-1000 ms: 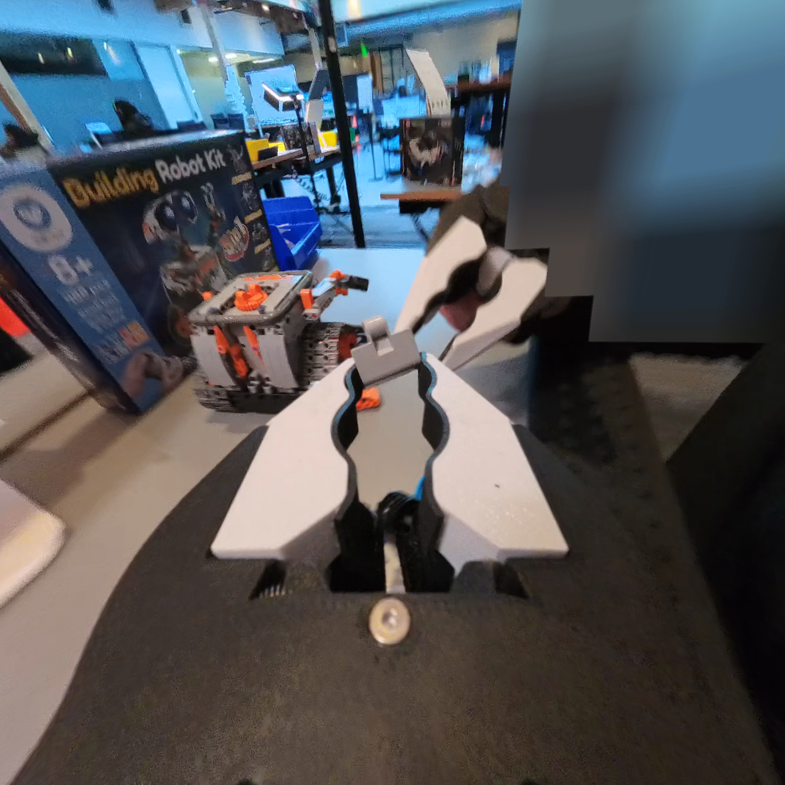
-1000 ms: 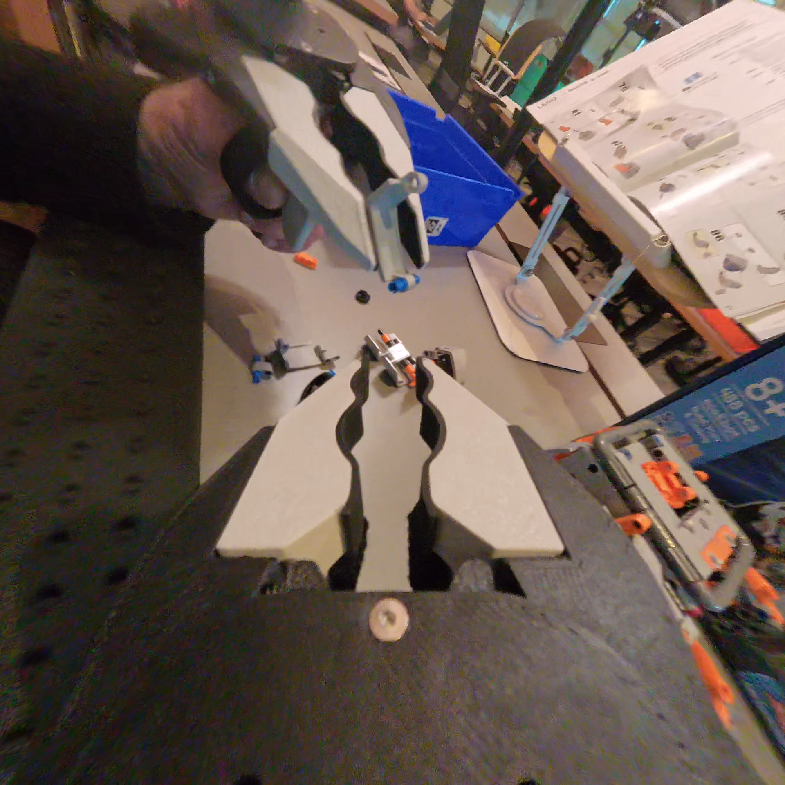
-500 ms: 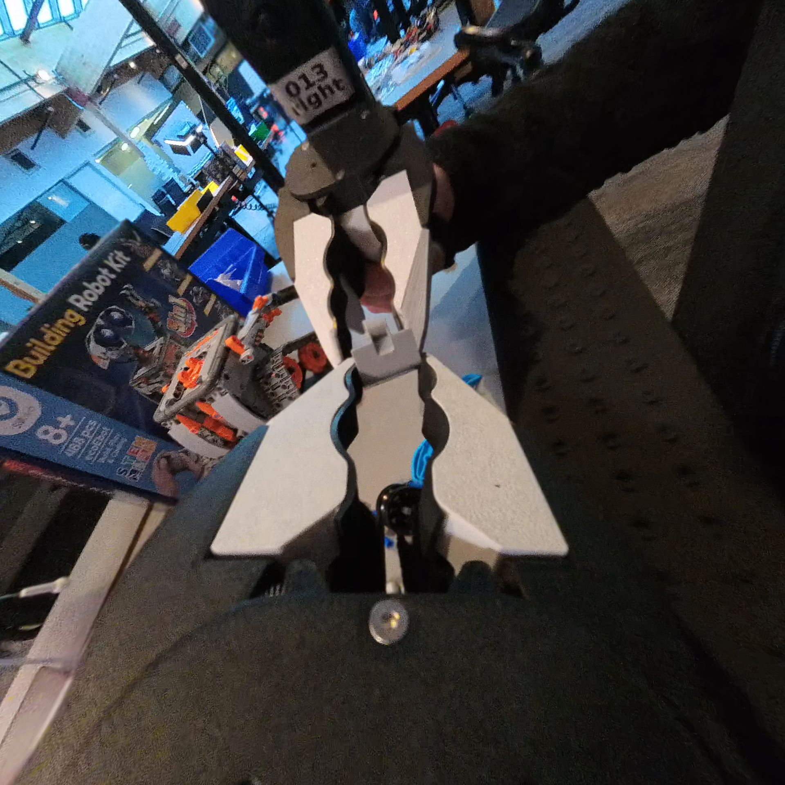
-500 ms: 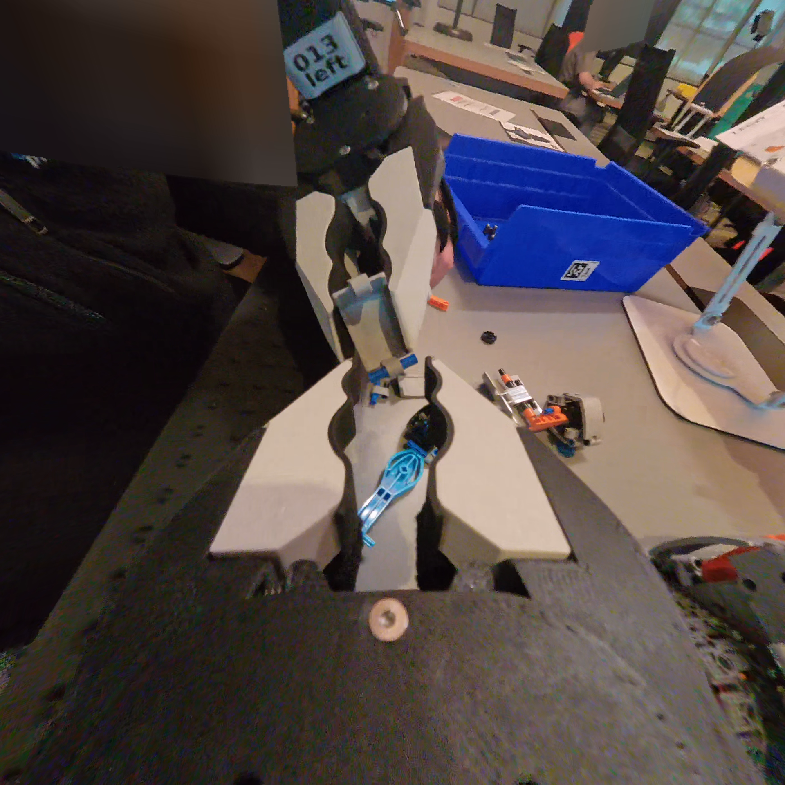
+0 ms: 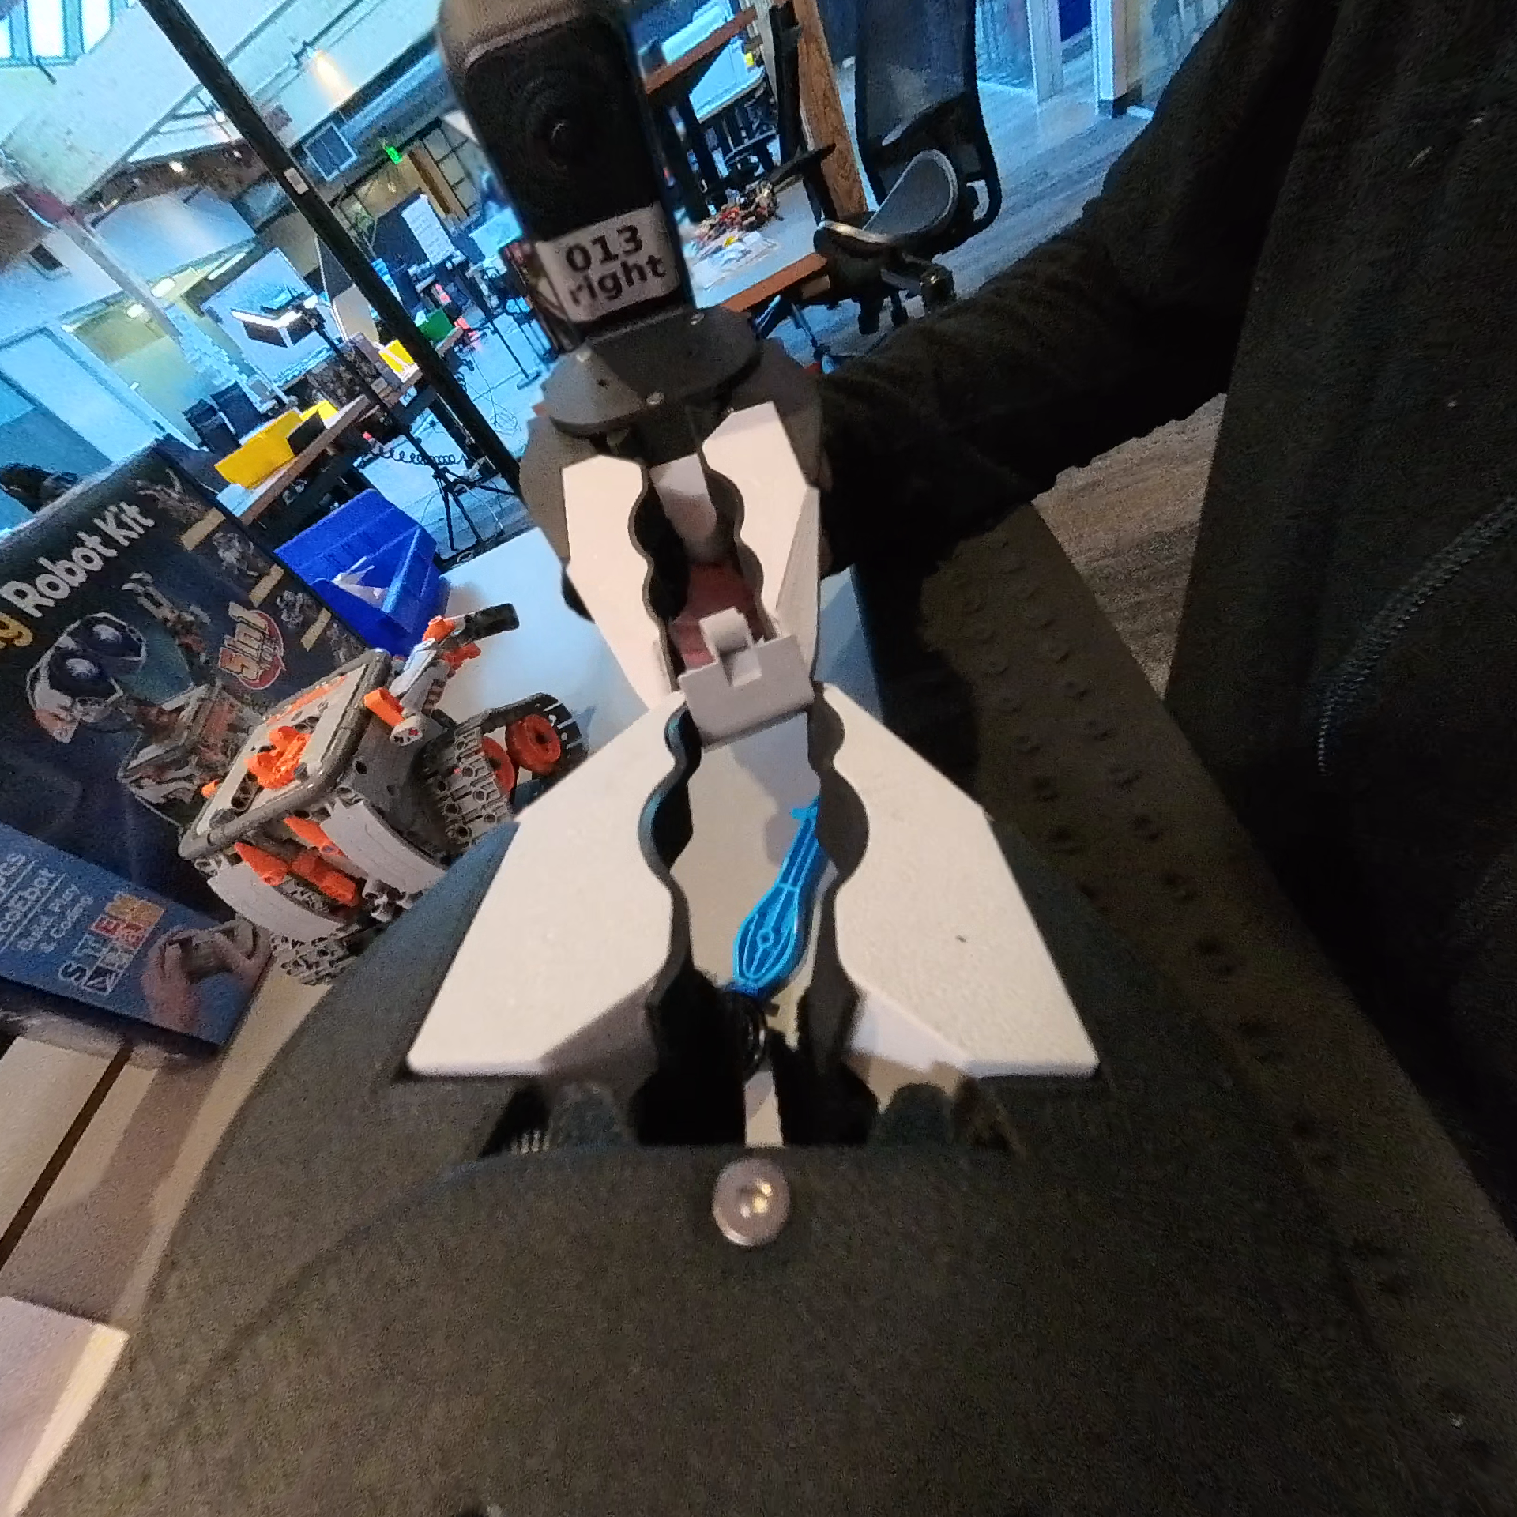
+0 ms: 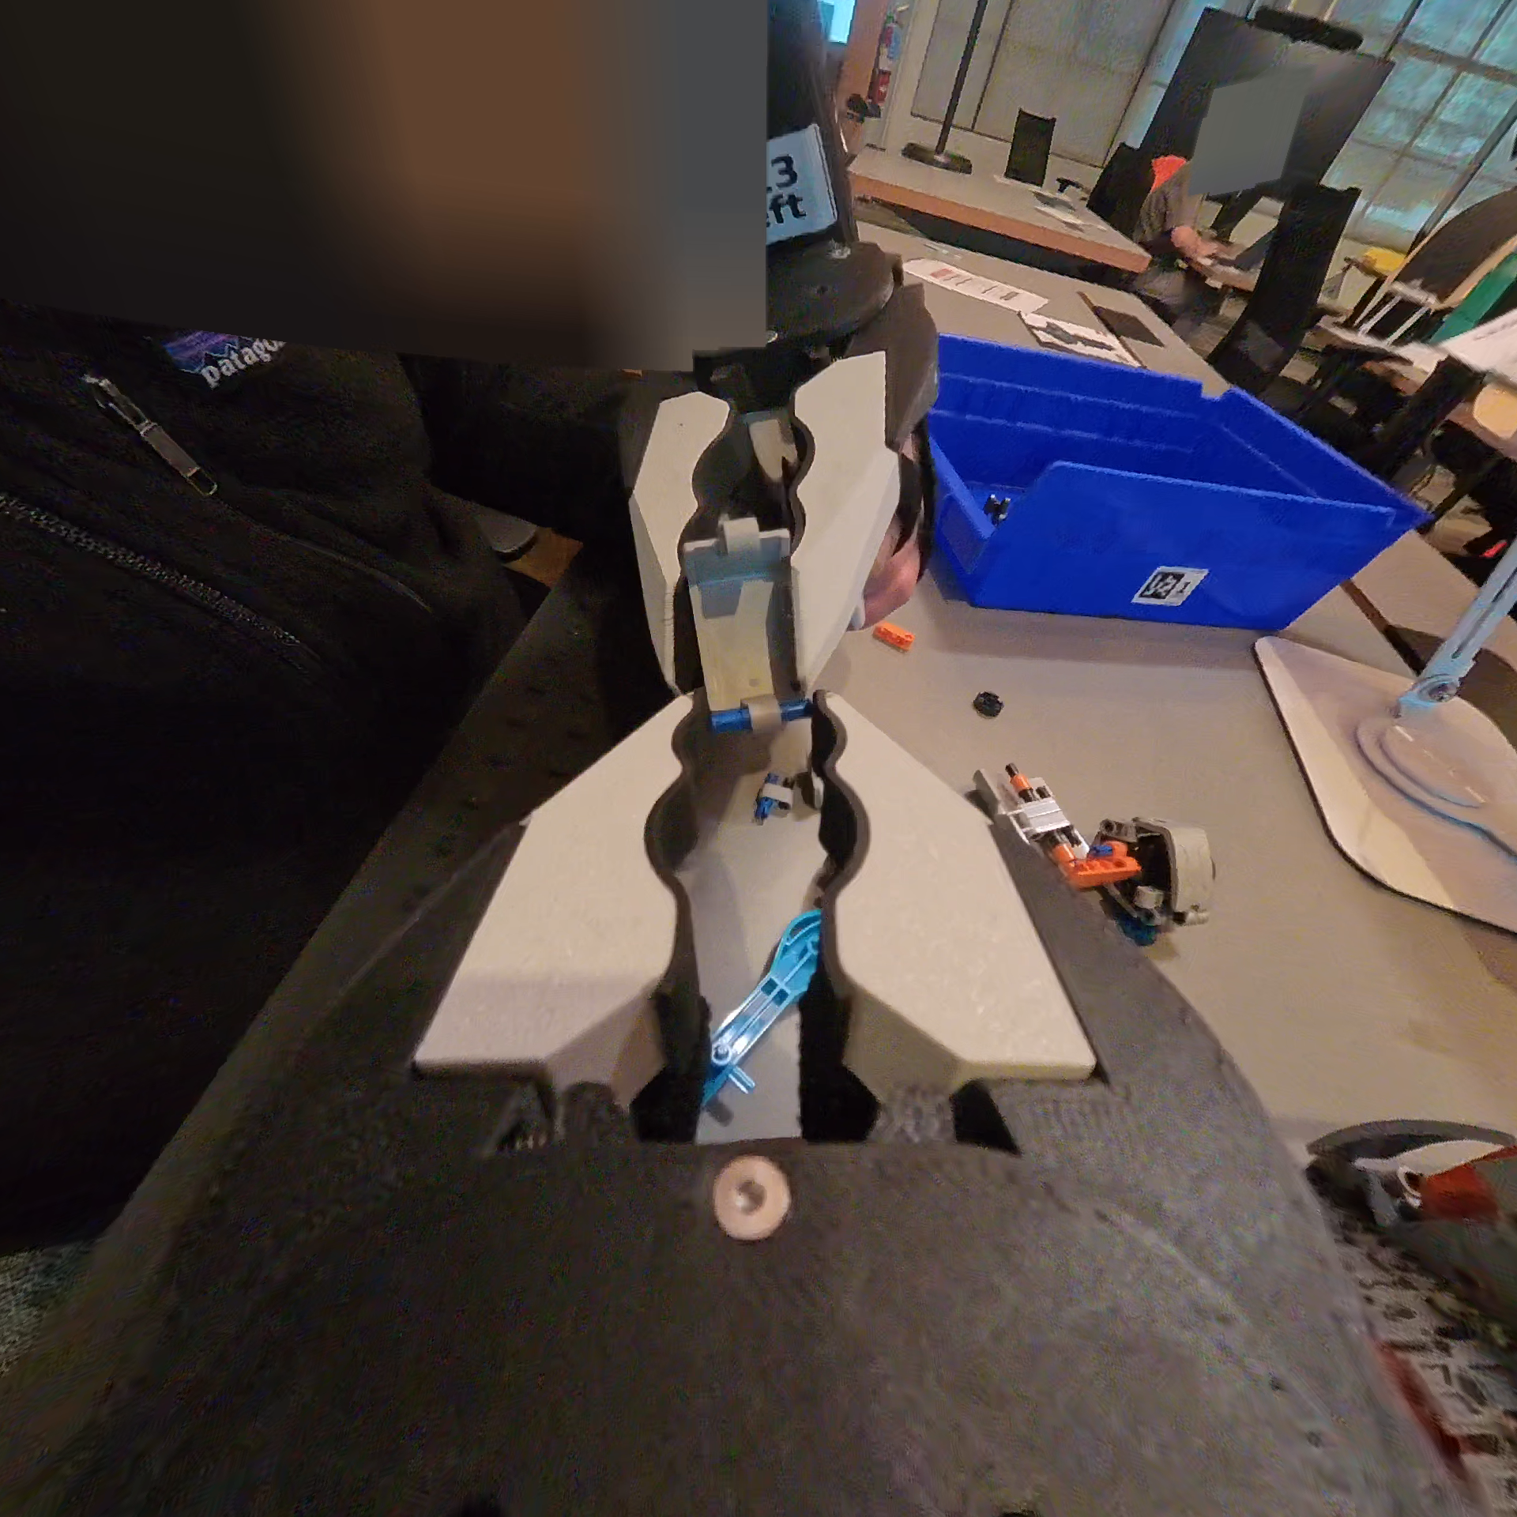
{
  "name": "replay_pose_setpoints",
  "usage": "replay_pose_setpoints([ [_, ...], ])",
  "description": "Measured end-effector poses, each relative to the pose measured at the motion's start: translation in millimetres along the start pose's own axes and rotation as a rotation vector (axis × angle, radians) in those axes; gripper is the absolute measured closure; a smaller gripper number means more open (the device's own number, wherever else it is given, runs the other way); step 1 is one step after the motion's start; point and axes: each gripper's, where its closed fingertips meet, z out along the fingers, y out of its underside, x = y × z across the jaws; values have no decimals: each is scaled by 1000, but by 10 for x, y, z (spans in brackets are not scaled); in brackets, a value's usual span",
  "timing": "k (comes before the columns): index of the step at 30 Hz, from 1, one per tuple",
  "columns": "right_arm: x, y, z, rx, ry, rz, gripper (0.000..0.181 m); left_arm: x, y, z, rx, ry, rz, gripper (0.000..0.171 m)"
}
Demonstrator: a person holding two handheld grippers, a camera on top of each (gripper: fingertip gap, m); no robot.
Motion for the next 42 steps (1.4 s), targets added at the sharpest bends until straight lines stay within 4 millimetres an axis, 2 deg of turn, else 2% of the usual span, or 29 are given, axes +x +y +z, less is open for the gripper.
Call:
replay_pose_setpoints([
  [7, -59, 69, 33, -41, -44, 41, 159, 49, 44, 11, -33, 20, 13, 148],
  [10, -82, 91, 61, -63, -43, 36, 150, 46, 52, 21, -49, 3, 32, 148],
  [13, -62, 96, 62, -78, -23, 28, 154, 44, 65, 20, -58, -4, 44, 148],
  [17, -81, 150, 98, -105, -36, 46, 146, 62, 115, 47, -90, -4, 68, 148],
  [30, -146, 181, 89, -136, -79, 9, 157, 129, 114, 63, -107, 9, 79, 149],
  [33, -193, 246, 138, -175, -105, -25, 162, 241, 127, 122, -113, 63, 96, 151],
  [40, -189, 241, 123, -161, -118, -24, 162, 227, 140, 101, -107, 58, 80, 150],
  [42, -115, 239, 97, -161, -84, -26, 161, 156, 158, 86, -105, 31, 57, 149],
])
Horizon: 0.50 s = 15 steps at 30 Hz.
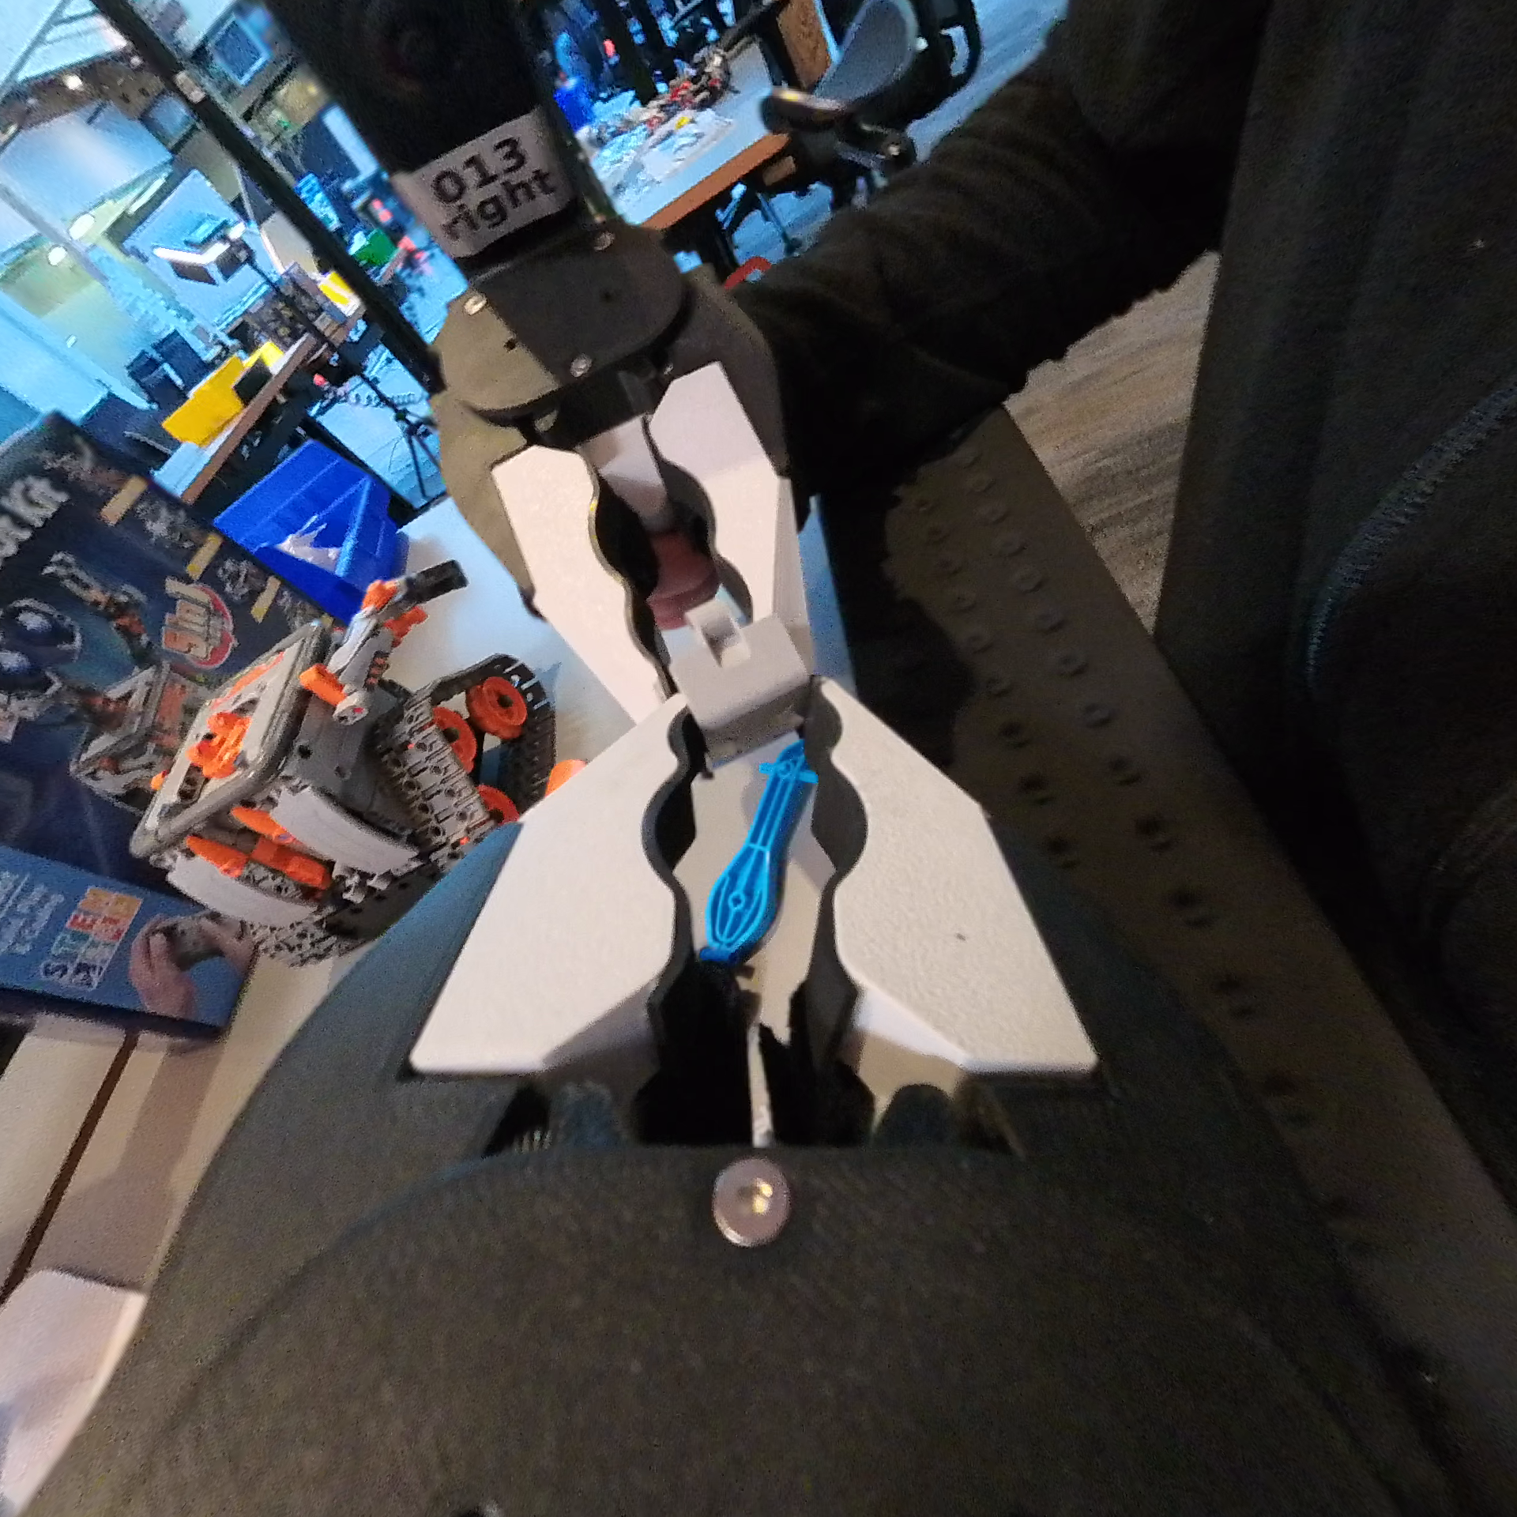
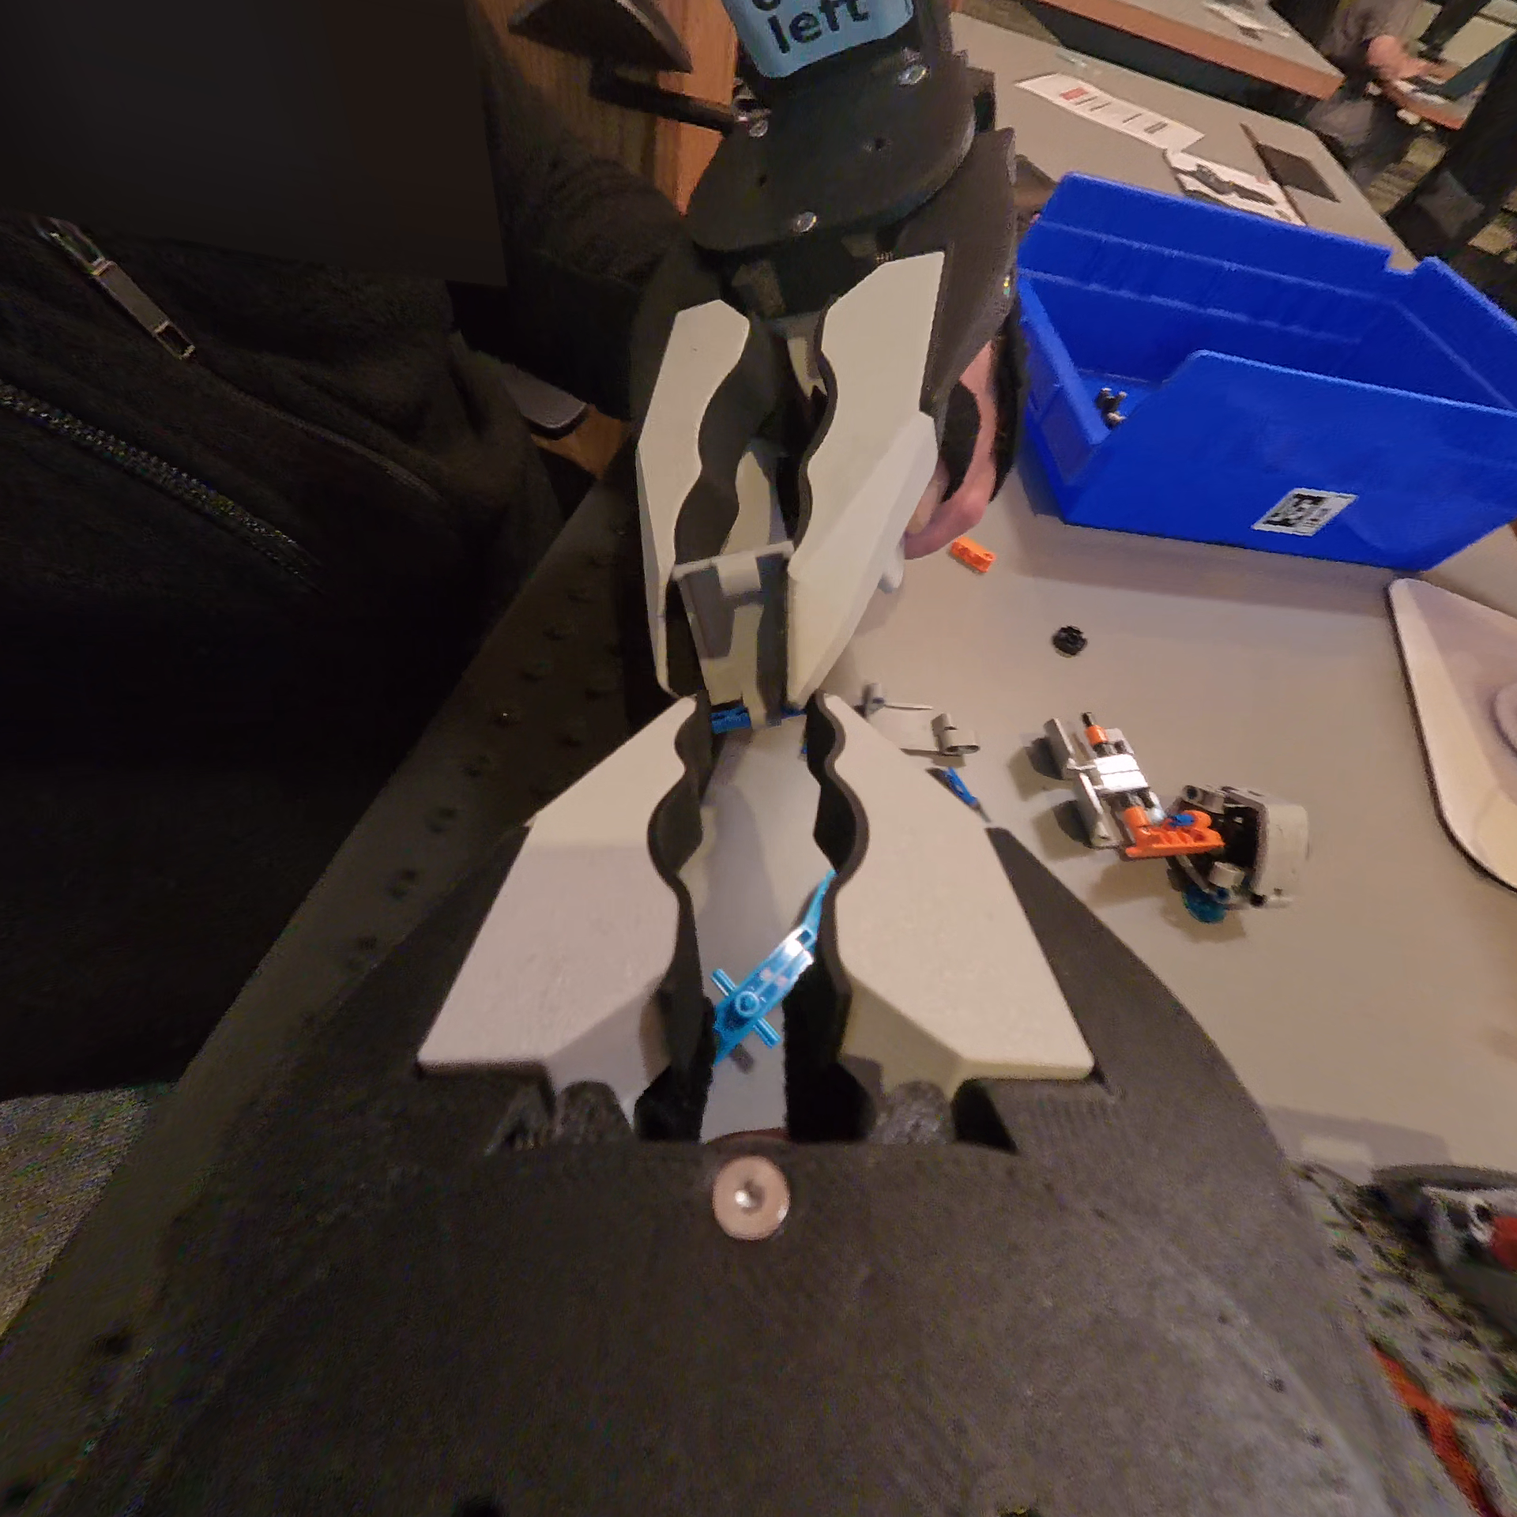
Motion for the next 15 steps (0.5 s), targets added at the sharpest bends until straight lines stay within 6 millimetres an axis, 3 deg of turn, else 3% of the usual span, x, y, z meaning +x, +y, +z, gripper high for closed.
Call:
replay_pose_setpoints([
  [4, 106, 59, -22, -34, 80, -1, 161, -81, 73, 20, -29, -52, -21, 147],
  [7, 198, 93, -52, -73, 154, -29, 161, -117, 89, 45, -32, -66, -70, 135],
  [11, 262, 161, -52, -135, 225, -63, 161, -209, 156, 79, -89, -144, -74, 145],
  [15, 264, 92, -90, -110, 249, -79, 160, -245, 73, 57, -45, -167, -103, 145],
])
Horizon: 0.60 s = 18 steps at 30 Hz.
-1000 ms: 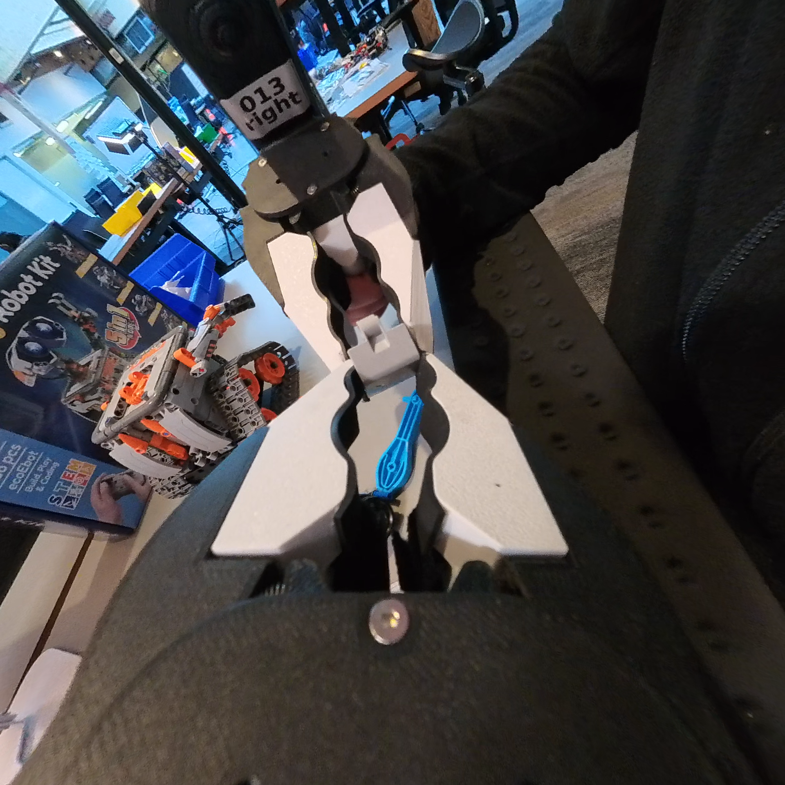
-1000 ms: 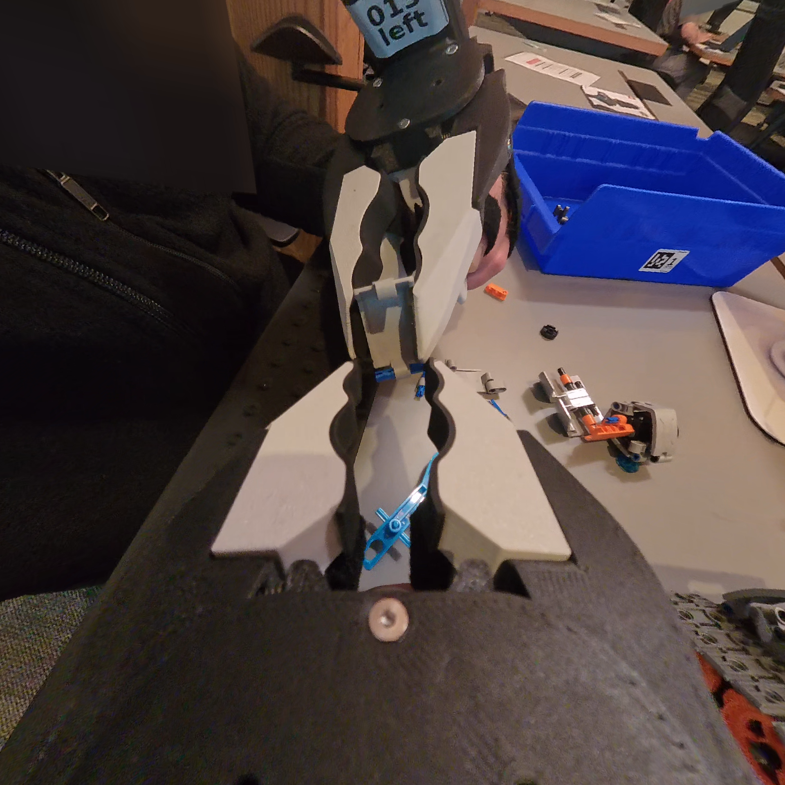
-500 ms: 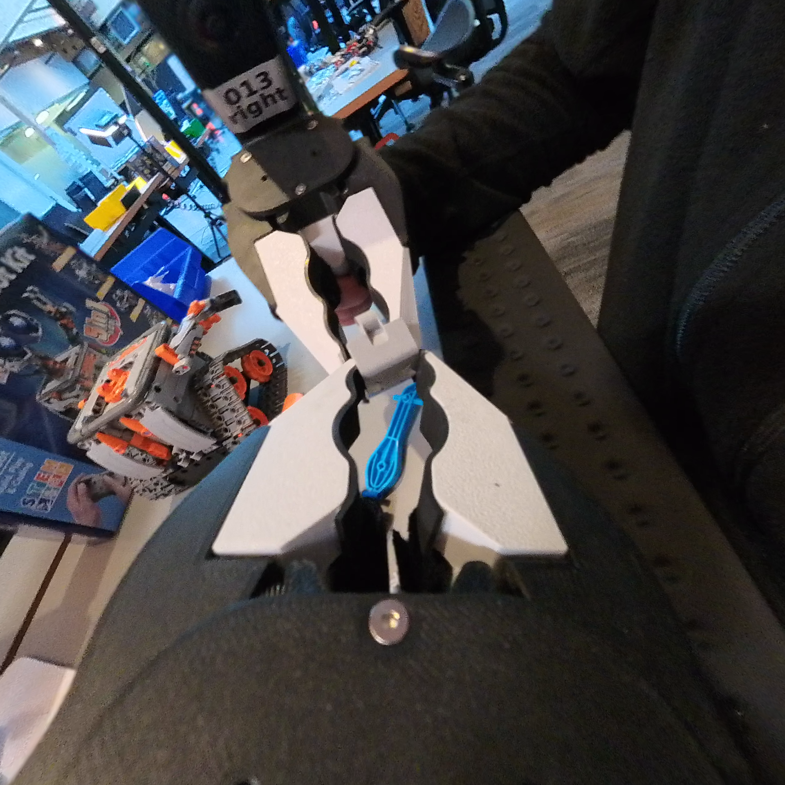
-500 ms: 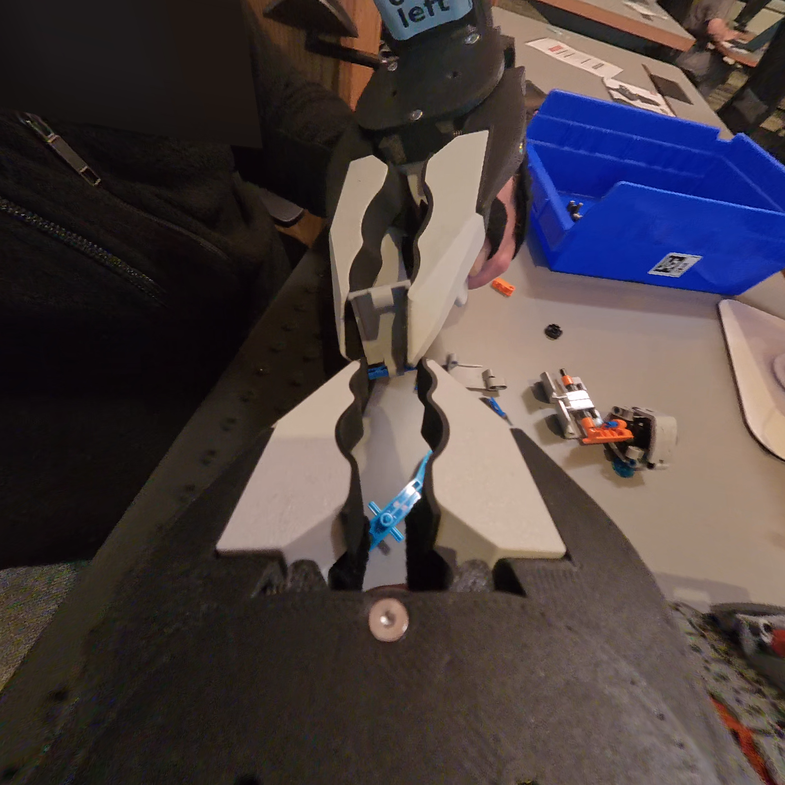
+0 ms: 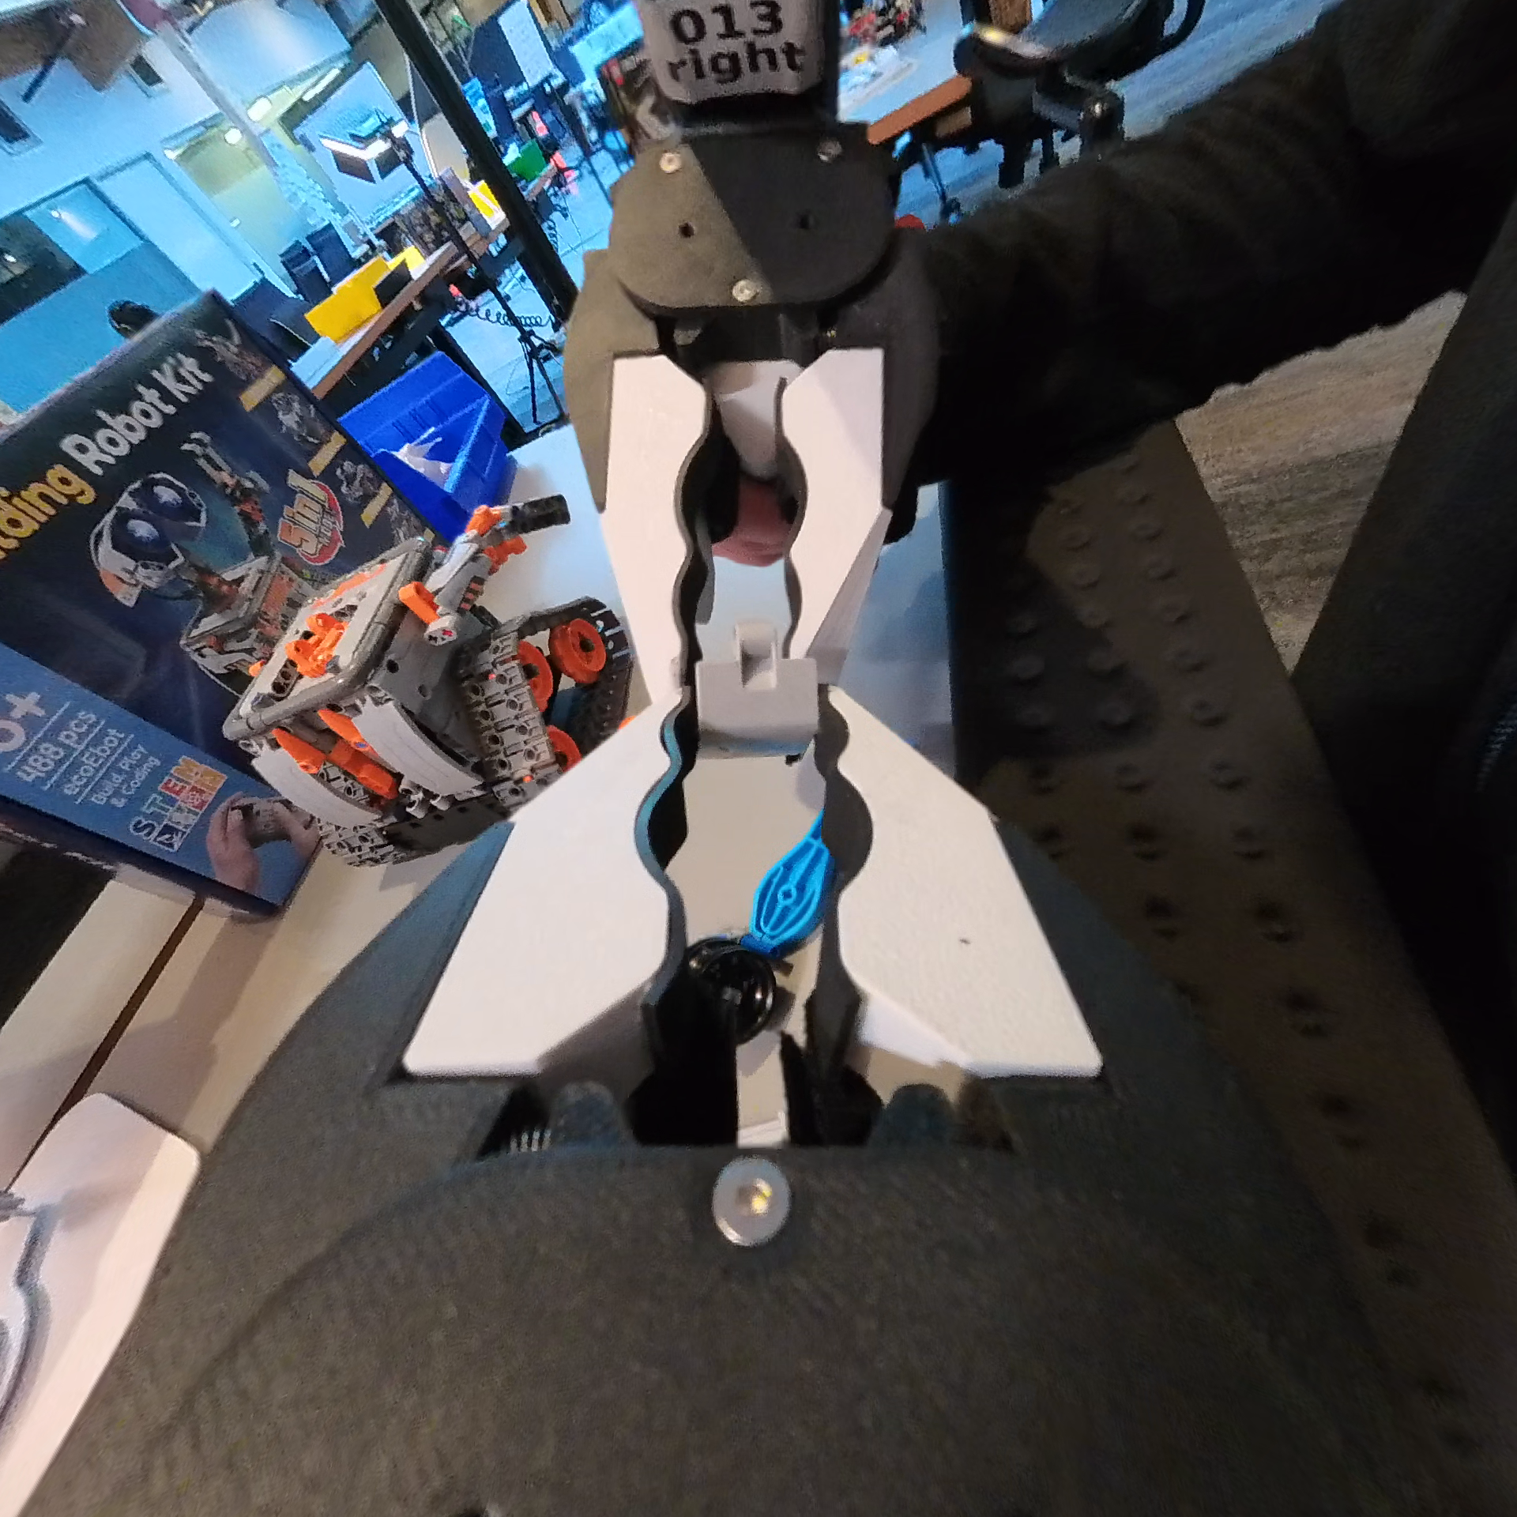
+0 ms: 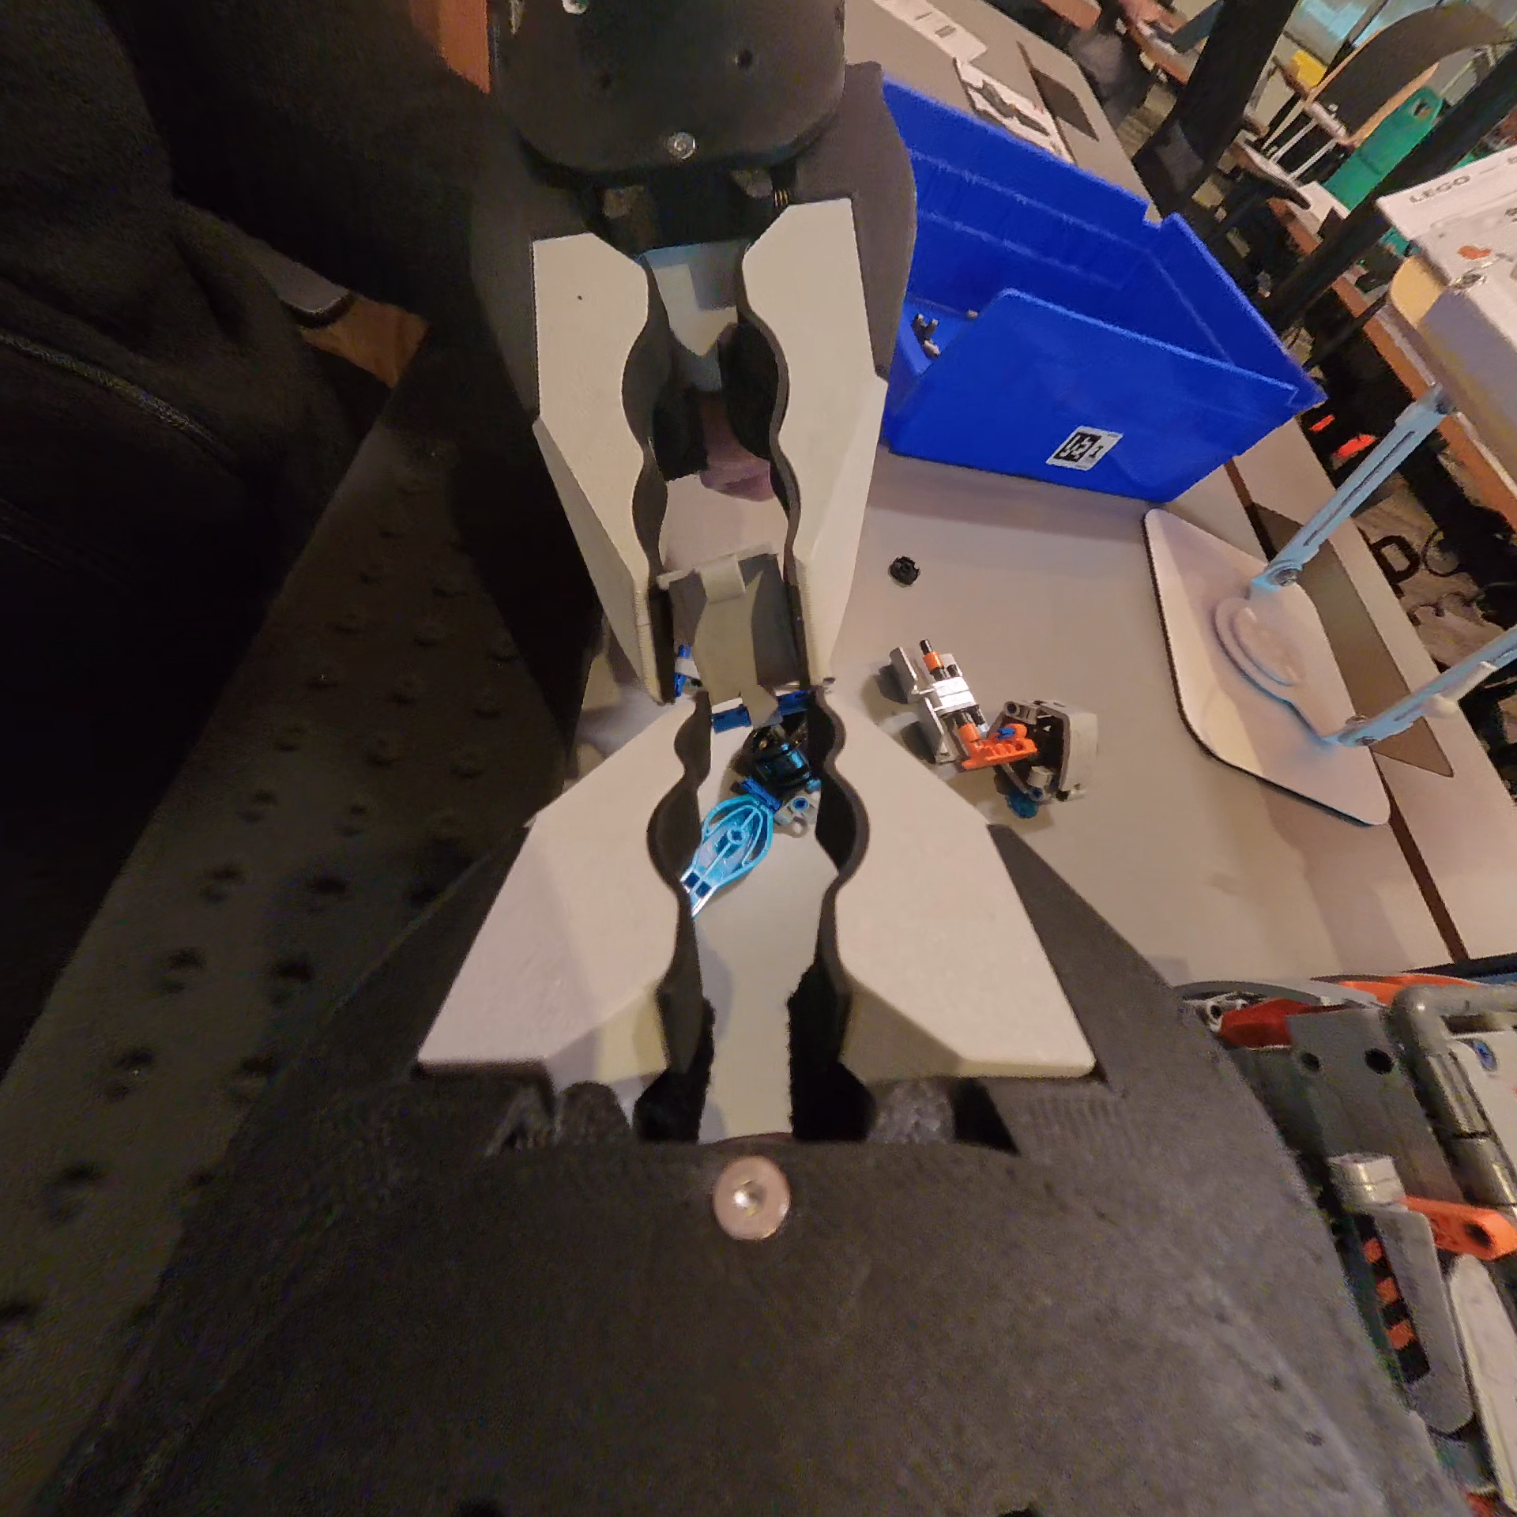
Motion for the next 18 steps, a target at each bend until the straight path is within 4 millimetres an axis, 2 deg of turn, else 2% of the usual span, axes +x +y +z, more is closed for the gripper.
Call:
replay_pose_setpoints([
  [5, -26, -81, -17, 67, -36, 52, 159, -12, -92, -61, 61, 18, -32, 147],
  [7, -45, -65, 9, 60, -54, 70, 152, 21, -113, -61, 73, 35, -20, 147],
  [12, -69, -91, 13, 54, -51, 61, 160, 25, -110, -75, 65, 18, 27, 147],
  [18, -46, -44, 8, -25, 30, -44, 161, 5, -62, -55, 37, -5, 41, 147],
])
